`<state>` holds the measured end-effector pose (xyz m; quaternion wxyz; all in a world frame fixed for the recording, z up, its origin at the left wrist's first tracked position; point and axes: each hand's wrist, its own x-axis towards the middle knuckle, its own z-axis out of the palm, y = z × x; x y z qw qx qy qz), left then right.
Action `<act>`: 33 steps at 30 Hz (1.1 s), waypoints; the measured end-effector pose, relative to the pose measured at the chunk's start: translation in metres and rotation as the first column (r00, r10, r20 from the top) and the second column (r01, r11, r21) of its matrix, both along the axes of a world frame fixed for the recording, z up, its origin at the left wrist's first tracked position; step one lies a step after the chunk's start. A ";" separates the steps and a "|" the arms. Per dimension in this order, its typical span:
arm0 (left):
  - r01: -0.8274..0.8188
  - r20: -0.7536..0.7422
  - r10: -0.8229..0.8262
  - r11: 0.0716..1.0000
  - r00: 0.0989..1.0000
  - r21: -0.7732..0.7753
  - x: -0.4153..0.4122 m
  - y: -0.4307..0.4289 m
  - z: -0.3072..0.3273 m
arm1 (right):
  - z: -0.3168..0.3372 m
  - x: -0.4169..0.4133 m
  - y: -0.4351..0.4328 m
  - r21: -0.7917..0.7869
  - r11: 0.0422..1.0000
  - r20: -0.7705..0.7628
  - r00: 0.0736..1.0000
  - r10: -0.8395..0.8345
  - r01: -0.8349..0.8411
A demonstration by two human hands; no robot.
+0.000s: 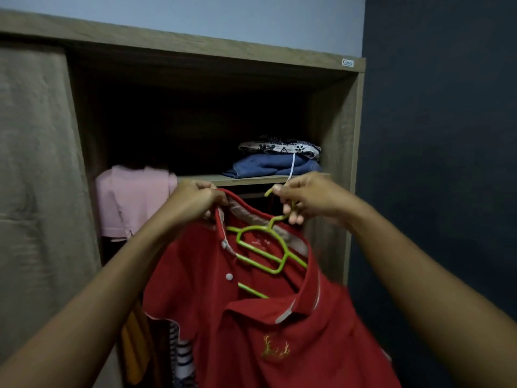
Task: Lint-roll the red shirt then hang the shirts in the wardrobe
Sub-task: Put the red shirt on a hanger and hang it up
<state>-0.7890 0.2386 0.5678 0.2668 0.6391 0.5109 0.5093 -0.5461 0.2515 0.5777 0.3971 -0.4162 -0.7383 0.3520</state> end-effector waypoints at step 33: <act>0.023 -0.537 0.218 0.914 0.815 0.405 -0.010 0.001 -0.032 | 0.003 -0.026 0.025 0.471 0.871 -0.066 0.991 -0.119 0.136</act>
